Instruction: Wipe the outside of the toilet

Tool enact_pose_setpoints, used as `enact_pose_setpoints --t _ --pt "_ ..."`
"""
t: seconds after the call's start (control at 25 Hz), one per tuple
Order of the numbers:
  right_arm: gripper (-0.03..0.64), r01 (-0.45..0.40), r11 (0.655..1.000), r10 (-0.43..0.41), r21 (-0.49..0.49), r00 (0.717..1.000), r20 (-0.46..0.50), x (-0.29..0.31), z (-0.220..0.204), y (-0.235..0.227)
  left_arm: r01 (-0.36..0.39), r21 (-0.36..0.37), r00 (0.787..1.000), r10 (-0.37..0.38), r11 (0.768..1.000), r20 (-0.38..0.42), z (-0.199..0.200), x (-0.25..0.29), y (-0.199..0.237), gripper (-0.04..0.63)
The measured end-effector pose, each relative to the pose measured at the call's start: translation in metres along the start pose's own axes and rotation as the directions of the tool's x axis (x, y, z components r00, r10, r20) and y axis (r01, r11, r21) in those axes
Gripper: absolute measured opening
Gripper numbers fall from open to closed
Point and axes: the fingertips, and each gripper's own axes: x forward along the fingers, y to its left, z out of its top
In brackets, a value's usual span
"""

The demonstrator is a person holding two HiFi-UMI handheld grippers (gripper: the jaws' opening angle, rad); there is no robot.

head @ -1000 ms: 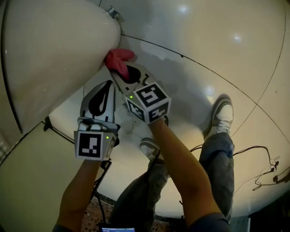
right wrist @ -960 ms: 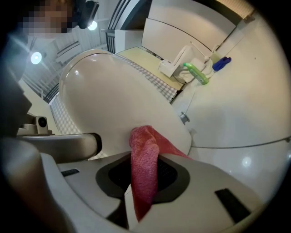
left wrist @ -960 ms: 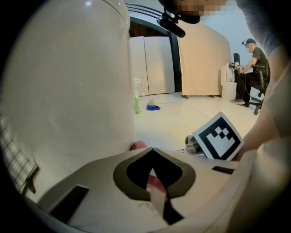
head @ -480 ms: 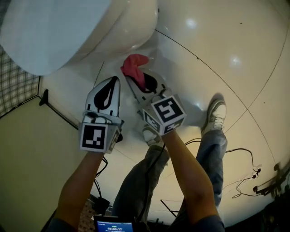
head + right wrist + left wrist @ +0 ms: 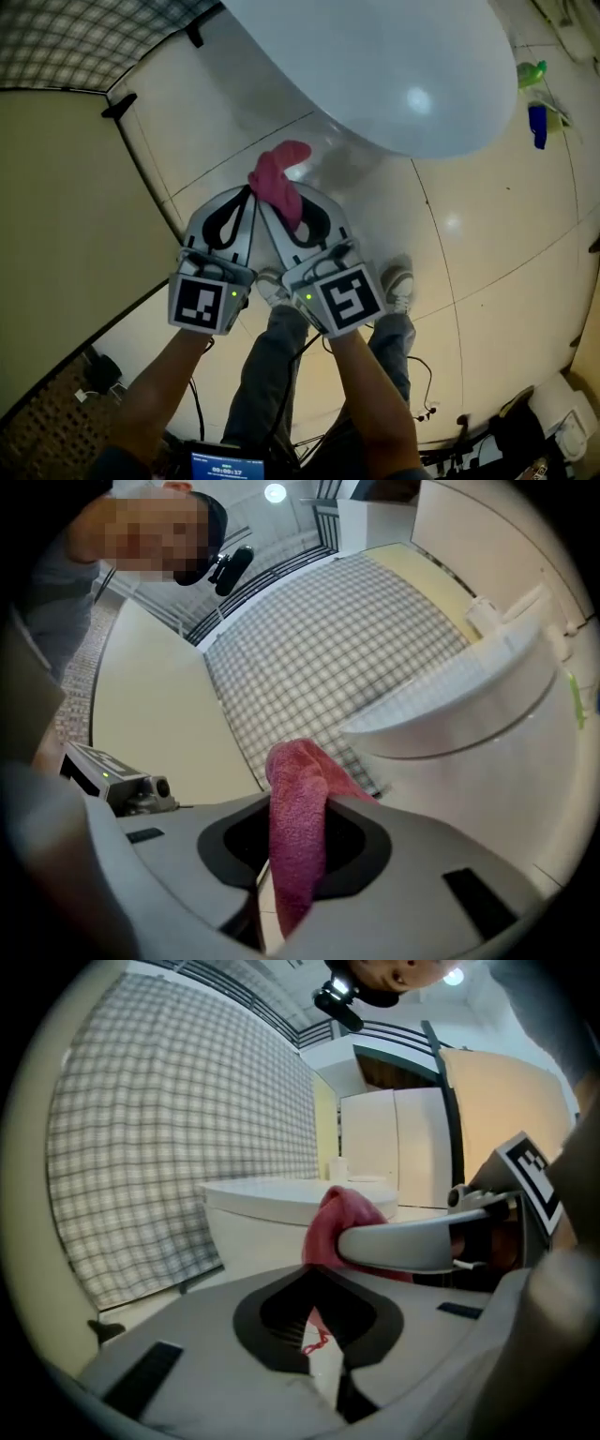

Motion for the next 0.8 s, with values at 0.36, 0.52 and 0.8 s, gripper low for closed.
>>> enact_pose_setpoints --t 0.36,0.52,0.8 --pt "0.084 -0.096 0.994 0.091 -0.045 0.990 -0.104 0.104 -0.035 0.103 -0.190 -0.207 0.979 0.201 0.960 0.035 -0.021 -0.080 0.133 0.012" --pt "0.084 -0.055 0.997 0.050 -0.060 0.995 -0.087 0.158 -0.024 0.128 -0.215 -0.248 0.971 0.233 0.945 0.047 -0.010 -0.094 0.191 0.012" --pt "0.084 0.004 0.993 -0.005 -0.118 1.000 -0.004 0.252 0.020 0.082 -0.211 -0.220 0.968 0.234 0.952 0.087 0.029 -0.034 0.266 0.012"
